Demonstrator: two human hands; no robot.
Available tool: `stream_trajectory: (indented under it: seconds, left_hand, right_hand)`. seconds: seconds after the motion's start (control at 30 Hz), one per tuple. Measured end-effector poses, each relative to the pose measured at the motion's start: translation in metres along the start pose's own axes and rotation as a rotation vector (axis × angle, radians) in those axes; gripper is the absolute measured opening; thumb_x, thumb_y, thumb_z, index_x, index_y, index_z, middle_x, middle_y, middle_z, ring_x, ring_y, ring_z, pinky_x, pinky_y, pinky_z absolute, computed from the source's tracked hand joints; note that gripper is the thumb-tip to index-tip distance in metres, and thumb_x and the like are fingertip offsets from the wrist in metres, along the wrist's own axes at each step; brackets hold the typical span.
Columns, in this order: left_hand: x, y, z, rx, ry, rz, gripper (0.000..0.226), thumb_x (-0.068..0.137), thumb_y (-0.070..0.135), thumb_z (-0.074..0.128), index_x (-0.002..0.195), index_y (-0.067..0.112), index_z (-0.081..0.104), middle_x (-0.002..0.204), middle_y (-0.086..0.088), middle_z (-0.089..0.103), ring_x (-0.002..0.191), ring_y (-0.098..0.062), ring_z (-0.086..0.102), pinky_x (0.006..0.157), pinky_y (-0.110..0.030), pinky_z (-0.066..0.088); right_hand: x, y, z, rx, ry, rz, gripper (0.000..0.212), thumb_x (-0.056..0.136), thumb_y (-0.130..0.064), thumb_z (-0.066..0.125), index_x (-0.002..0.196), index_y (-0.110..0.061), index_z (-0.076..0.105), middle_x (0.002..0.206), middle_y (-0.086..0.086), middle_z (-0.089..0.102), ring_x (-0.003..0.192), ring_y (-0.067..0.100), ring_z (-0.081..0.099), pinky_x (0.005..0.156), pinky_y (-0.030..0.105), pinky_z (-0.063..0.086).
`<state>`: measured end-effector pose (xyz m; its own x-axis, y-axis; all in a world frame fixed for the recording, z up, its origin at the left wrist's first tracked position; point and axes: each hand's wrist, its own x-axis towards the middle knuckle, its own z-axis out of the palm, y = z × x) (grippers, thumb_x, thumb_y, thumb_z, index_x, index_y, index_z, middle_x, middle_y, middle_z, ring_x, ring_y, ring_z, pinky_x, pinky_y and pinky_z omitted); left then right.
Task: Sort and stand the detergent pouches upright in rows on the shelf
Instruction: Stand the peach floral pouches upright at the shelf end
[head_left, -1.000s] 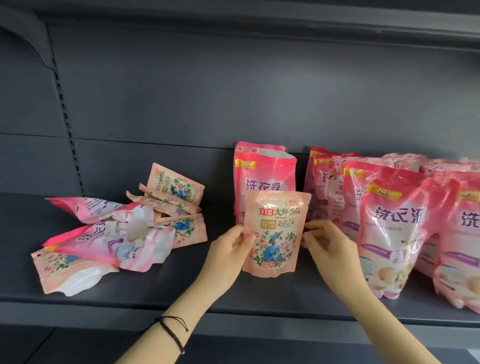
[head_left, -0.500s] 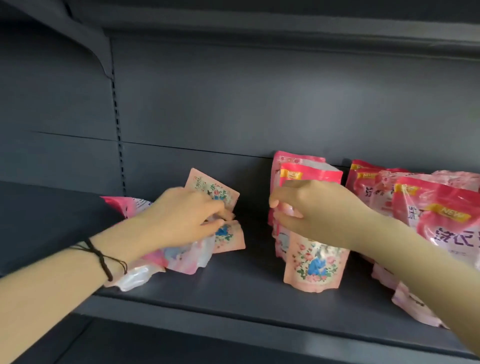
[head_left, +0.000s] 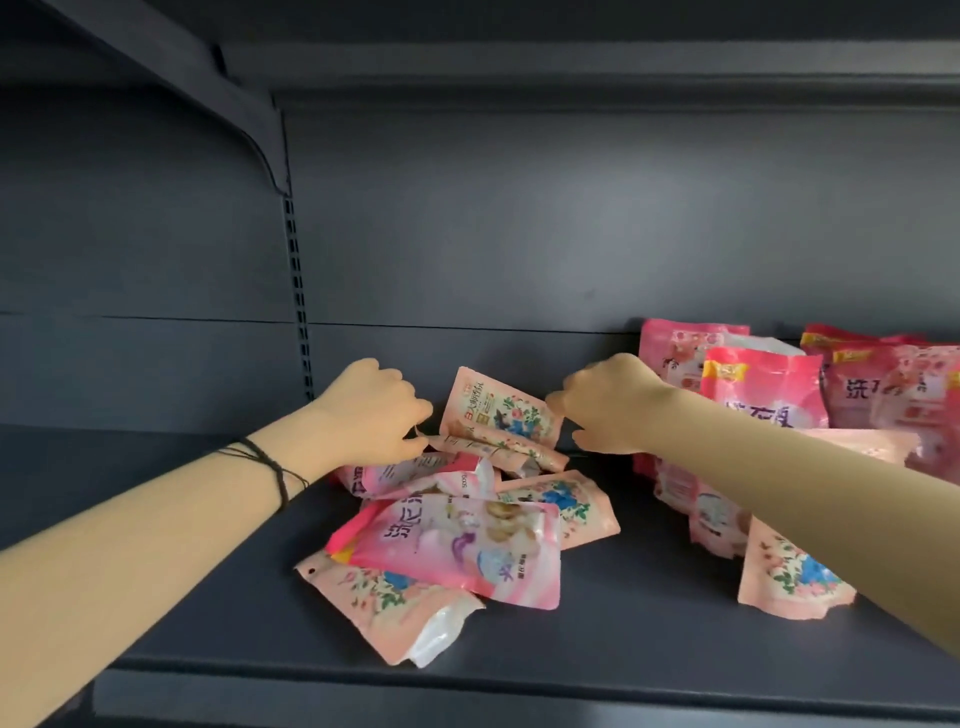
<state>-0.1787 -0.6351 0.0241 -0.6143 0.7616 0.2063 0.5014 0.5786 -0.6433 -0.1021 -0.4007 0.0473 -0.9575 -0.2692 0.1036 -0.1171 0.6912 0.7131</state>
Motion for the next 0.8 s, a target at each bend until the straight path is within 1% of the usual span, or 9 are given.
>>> stream_trajectory:
  seconds: [0.1, 0.17, 0.3, 0.4, 0.5, 0.6, 0.7, 0.77, 0.8]
  left_hand:
    - [0.015, -0.01, 0.018, -0.02, 0.021, -0.032, 0.042, 0.095, 0.052, 0.033, 0.11, 0.023, 0.06, 0.097, 0.003, 0.066, 0.096, -0.019, 0.057, 0.074, -0.032, 0.038]
    - [0.028, -0.013, 0.03, -0.086, 0.011, -0.072, 0.041, 0.095, 0.052, 0.034, 0.108, 0.024, 0.061, 0.096, 0.004, 0.066, 0.095, -0.019, 0.058, 0.076, -0.031, 0.041]
    - [0.061, -0.015, 0.054, -0.502, -0.12, -0.285, 0.036, 0.094, 0.053, 0.04, 0.115, 0.03, 0.059, 0.109, 0.007, 0.065, 0.098, -0.016, 0.059, 0.074, -0.031, 0.046]
    - [0.086, -0.015, 0.071, -0.764, -0.159, -0.422, 0.036, 0.094, 0.048, 0.047, 0.121, 0.028, 0.058, 0.117, 0.005, 0.063, 0.103, -0.017, 0.06, 0.081, -0.035, 0.051]
    - [0.108, -0.013, 0.087, -1.02, -0.125, -0.509, 0.026, 0.091, 0.039, 0.054, 0.107, 0.022, 0.065, 0.112, 0.001, 0.066, 0.099, -0.017, 0.062, 0.088, -0.038, 0.052]
    - [0.12, -0.013, 0.095, -1.244, -0.105, -0.585, 0.015, 0.088, 0.031, 0.059, 0.094, 0.02, 0.067, 0.108, -0.006, 0.07, 0.088, -0.017, 0.061, 0.071, -0.027, 0.049]
    - [0.124, -0.015, 0.097, -1.298, -0.168, -0.586, 0.021, 0.087, 0.03, 0.059, 0.096, 0.012, 0.068, 0.105, -0.012, 0.069, 0.086, -0.022, 0.06, 0.067, -0.03, 0.045]
    - [0.124, -0.019, 0.096, -1.3, -0.177, -0.583, 0.015, 0.088, 0.032, 0.061, 0.079, 0.02, 0.057, 0.095, -0.009, 0.062, 0.081, -0.021, 0.055, 0.068, -0.031, 0.044]
    - [0.125, -0.021, 0.094, -1.322, -0.171, -0.585, 0.019, 0.089, 0.031, 0.061, 0.075, 0.023, 0.051, 0.093, -0.007, 0.058, 0.082, -0.021, 0.055, 0.07, -0.032, 0.045]
  right_hand:
    - [0.022, -0.002, 0.005, 0.029, -0.018, 0.031, 0.032, 0.094, -0.025, 0.043, 0.125, -0.018, 0.05, 0.112, 0.005, 0.062, 0.098, 0.028, 0.063, 0.056, 0.029, 0.035]
    - [0.04, -0.001, 0.013, 0.105, -0.027, 0.066, 0.033, 0.094, -0.027, 0.045, 0.124, -0.018, 0.051, 0.112, 0.005, 0.063, 0.097, 0.028, 0.062, 0.059, 0.03, 0.037]
    - [0.083, 0.005, 0.031, 0.534, -0.072, 0.181, 0.039, 0.091, -0.036, 0.05, 0.127, -0.022, 0.051, 0.111, 0.003, 0.063, 0.093, 0.024, 0.06, 0.07, 0.032, 0.05]
    - [0.122, 0.001, 0.053, 0.823, -0.009, 0.293, 0.039, 0.089, -0.034, 0.052, 0.125, -0.021, 0.055, 0.114, 0.003, 0.064, 0.097, 0.023, 0.061, 0.081, 0.036, 0.054]
    - [0.149, -0.011, 0.071, 0.948, 0.008, 0.368, 0.029, 0.089, -0.028, 0.052, 0.115, -0.017, 0.06, 0.101, 0.004, 0.065, 0.087, 0.021, 0.062, 0.073, 0.034, 0.054]
    - [0.16, -0.023, 0.081, 0.984, 0.055, 0.433, 0.021, 0.09, -0.02, 0.052, 0.105, -0.015, 0.066, 0.099, 0.004, 0.063, 0.085, 0.022, 0.061, 0.066, 0.031, 0.048]
    - [0.164, -0.03, 0.093, 1.16, 0.101, 0.496, 0.02, 0.09, -0.013, 0.052, 0.1, -0.016, 0.069, 0.1, 0.004, 0.065, 0.087, 0.019, 0.061, 0.073, 0.033, 0.052]
    - [0.162, -0.025, 0.101, 1.295, 0.134, 0.539, 0.019, 0.091, -0.008, 0.053, 0.099, -0.012, 0.07, 0.094, 0.001, 0.063, 0.082, 0.015, 0.057, 0.068, 0.026, 0.046]
    - [0.159, -0.021, 0.104, 1.376, 0.174, 0.594, 0.018, 0.092, -0.007, 0.053, 0.099, -0.011, 0.069, 0.092, 0.001, 0.062, 0.08, 0.014, 0.056, 0.065, 0.023, 0.044]
